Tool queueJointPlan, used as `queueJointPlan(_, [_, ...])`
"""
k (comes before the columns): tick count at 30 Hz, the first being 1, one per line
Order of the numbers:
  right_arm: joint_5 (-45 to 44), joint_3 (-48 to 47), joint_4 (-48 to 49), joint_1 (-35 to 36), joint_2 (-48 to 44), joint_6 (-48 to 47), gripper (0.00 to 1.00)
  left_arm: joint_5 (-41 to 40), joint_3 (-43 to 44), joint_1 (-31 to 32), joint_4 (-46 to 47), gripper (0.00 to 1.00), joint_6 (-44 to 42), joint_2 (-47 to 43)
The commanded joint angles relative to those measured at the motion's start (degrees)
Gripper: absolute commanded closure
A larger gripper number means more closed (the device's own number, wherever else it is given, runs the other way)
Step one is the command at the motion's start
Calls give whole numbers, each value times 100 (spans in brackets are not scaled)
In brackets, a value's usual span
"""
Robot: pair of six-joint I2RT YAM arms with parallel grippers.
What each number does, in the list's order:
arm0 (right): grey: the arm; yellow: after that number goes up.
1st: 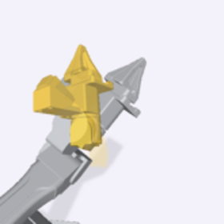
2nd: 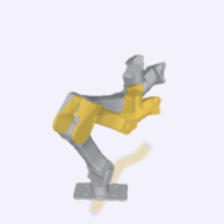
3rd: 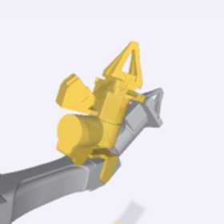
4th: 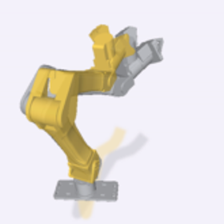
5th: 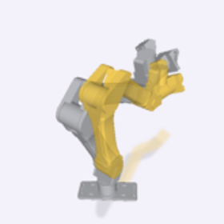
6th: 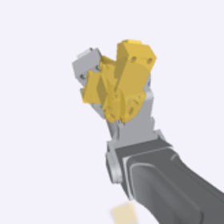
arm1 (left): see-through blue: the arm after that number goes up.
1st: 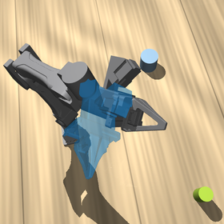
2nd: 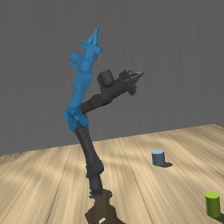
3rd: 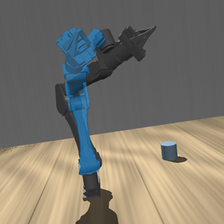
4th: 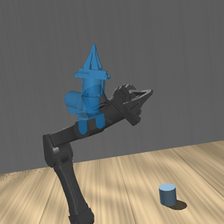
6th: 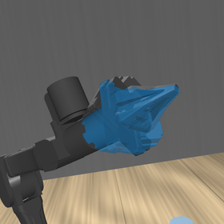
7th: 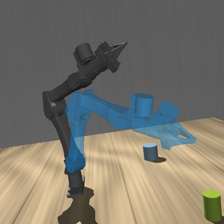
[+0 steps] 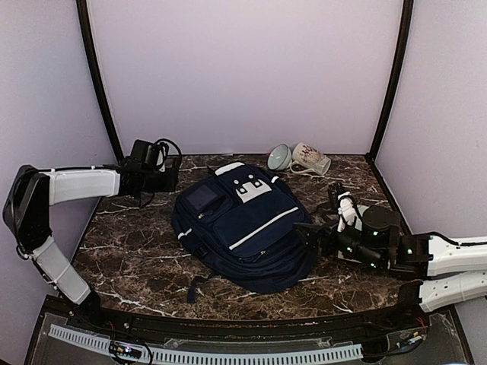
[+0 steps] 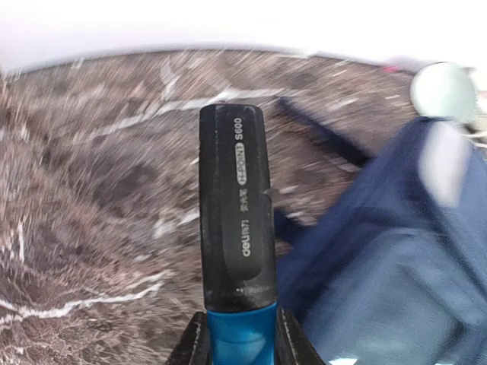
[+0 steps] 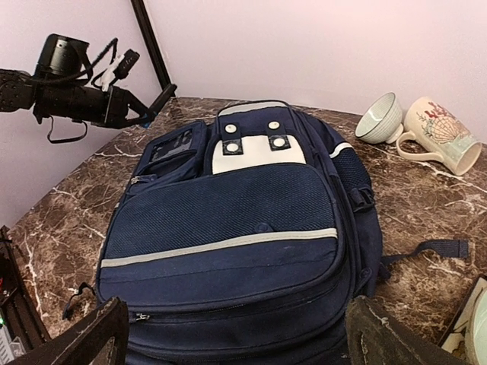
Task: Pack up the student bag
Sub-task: Pick up the pen at the corner of the board, then pass from the left arm to the right
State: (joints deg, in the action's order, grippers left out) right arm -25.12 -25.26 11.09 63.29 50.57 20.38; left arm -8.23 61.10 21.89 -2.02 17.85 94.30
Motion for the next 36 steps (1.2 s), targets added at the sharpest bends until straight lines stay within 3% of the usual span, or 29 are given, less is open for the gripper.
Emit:
queueJointPlan(1, [469,-122,-67,-53,-184,150,0,527,-696,256,955,100,-681,-973])
queueJointPlan(8, [1382,-420,-687,-80,-357,302,0,1667,-1768,876,1899,100,-1447,-2003])
queueJointPlan(20, [3284,-1300,-1413,-89,10,959,0,2789,-2766,2403,2798,100,-2596,-2518])
queueJointPlan(26, [3220,-1925,-1885,-89,637,1245,1,2674,-2806,3035,2714,100,-2843,-2592])
queueJointPlan(36, [3588,-2537,-1798,-88,1805,1519,15,2036,-2690,3697,2616,100,-3094,-2403])
